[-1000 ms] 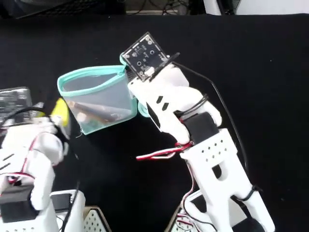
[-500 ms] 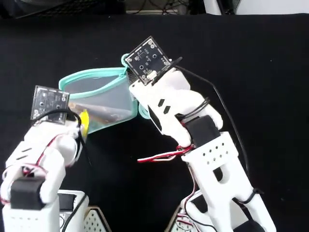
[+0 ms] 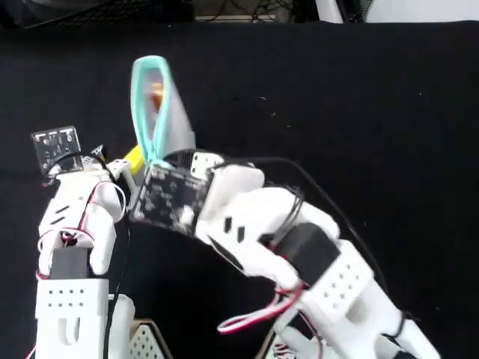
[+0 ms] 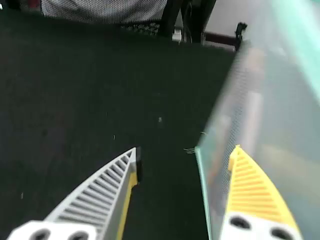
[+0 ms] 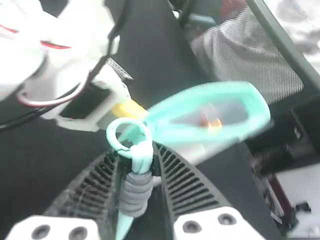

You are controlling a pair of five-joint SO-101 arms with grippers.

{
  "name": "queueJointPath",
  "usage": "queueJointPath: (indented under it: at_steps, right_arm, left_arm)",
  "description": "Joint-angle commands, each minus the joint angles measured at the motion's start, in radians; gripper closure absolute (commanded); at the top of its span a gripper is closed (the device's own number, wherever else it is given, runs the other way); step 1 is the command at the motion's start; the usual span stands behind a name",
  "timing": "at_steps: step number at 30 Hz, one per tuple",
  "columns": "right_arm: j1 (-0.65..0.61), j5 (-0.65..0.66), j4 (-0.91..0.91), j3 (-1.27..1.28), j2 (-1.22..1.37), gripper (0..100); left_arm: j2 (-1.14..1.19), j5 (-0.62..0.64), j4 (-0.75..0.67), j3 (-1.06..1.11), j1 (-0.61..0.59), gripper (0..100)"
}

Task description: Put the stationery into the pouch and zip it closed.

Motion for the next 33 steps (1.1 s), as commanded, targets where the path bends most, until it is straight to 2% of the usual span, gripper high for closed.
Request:
queueJointPath:
  at_steps: [1, 10, 14, 17, 21, 27, 33]
  right_arm:
    - [-0.006, 0.009, -0.018, -0.005, -0.054, 98.6]
    - [0.175, -0.081, -0.222, 0.070, 0.015, 98.6]
    - [0.198, -0.081, -0.293, 0.101, 0.079, 98.6]
    - [0.201, -0.081, -0.305, 0.101, 0.110, 98.6]
    - [0.201, -0.081, -0.305, 0.101, 0.124, 98.6]
    - [0.201, -0.081, -0.305, 0.101, 0.125, 98.6]
    - [0.201, -0.081, -0.302, 0.101, 0.122, 98.6]
  left_arm:
    - [-0.014, 0.008, 0.006, -0.015, -0.010, 70]
    - [-0.015, 0.006, 0.333, -0.203, 0.056, 70]
    - [-0.015, 0.006, 0.505, -0.334, 0.107, 70]
    - [-0.015, 0.005, 0.572, -0.390, 0.143, 70]
    - [-0.060, 0.005, 0.580, -0.377, 0.177, 64]
    - [-0.288, -0.063, 0.572, -0.285, 0.229, 64]
    - [-0.410, -0.066, 0.348, -0.039, 0.234, 64]
